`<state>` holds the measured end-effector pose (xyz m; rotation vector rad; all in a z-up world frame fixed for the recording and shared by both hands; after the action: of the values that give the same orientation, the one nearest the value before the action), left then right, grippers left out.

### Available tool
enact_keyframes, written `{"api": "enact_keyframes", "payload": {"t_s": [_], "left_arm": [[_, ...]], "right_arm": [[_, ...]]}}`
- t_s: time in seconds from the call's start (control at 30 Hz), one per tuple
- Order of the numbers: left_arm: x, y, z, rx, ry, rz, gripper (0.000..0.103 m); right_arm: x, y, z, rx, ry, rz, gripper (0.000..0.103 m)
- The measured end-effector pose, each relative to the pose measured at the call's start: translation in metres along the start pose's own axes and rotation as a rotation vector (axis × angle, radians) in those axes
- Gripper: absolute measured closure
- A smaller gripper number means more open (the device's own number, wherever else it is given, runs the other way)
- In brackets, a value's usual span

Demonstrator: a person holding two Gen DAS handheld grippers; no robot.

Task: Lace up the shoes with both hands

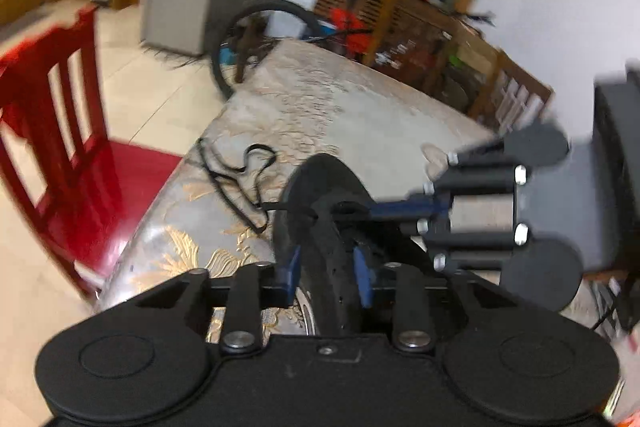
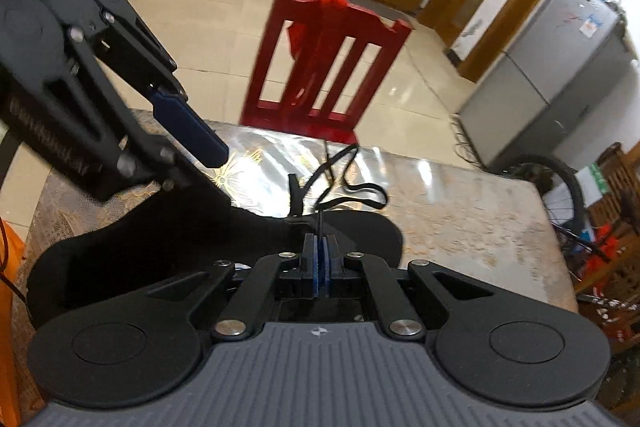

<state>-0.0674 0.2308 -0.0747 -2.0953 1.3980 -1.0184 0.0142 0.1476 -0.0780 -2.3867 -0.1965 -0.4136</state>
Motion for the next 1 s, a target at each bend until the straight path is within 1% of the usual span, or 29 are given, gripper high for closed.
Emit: {"api": "enact_keyframes", "payload": {"t_s": [0.03,0.1,0.13,0.23,0.33,0.43,0.53,0.8,0.9,1.0], "left_arm": [[-0.005,0.0,-0.002,0.006,-0.016,-0.038,0.078],[-0.015,0.0,-0.006,0.006,-0.022,-0.112,0.077],[-0.018,0.0,-0.008,0.006,-0.023,-0.136,0.075],[-0.019,-0.001,-0.011,0.002,-0.027,-0.153,0.07],[-0.023,-0.001,-0.015,0.004,-0.04,-0.16,0.068],[-0.026,-0.001,-0.016,-0.006,-0.038,-0.175,0.068],[-0.024,-0.001,-0.014,-0.008,-0.041,-0.147,0.068],[-0.025,0.001,-0.014,-0.013,-0.036,-0.144,0.068],[-0.023,0.002,-0.016,-0.011,-0.038,-0.138,0.068],[-0.023,0.002,-0.016,-0.012,-0.038,-0.134,0.068]], "right_arm": [[-0.004,0.003,0.004,-0.007,-0.01,-0.023,0.101],[-0.011,0.006,0.008,-0.002,-0.029,-0.066,0.101],[-0.015,0.005,0.009,0.001,-0.044,-0.086,0.101],[-0.028,0.003,0.011,-0.013,-0.095,-0.149,0.101],[-0.036,-0.001,0.008,0.001,-0.079,-0.196,0.101],[-0.038,-0.006,0.003,0.012,-0.081,-0.157,0.101],[-0.04,-0.011,0.0,0.021,-0.078,-0.128,0.101],[-0.045,-0.018,0.003,0.022,-0.058,-0.104,0.101],[-0.046,-0.02,0.011,0.021,-0.052,-0.098,0.101],[-0.044,-0.022,0.019,0.007,-0.054,-0.065,0.101]]}}
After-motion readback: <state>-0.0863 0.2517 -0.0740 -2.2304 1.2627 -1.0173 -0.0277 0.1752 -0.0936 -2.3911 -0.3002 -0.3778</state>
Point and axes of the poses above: each gripper's, at about its wrist camera, not at the fingertips, and z roughly the way its jaws point, x to its right, y to its underside, the point moved 10 cm from there along z, roughly the way its jaws point, and after that the axes turned 3 degrees about x, right-handed, at the moved point
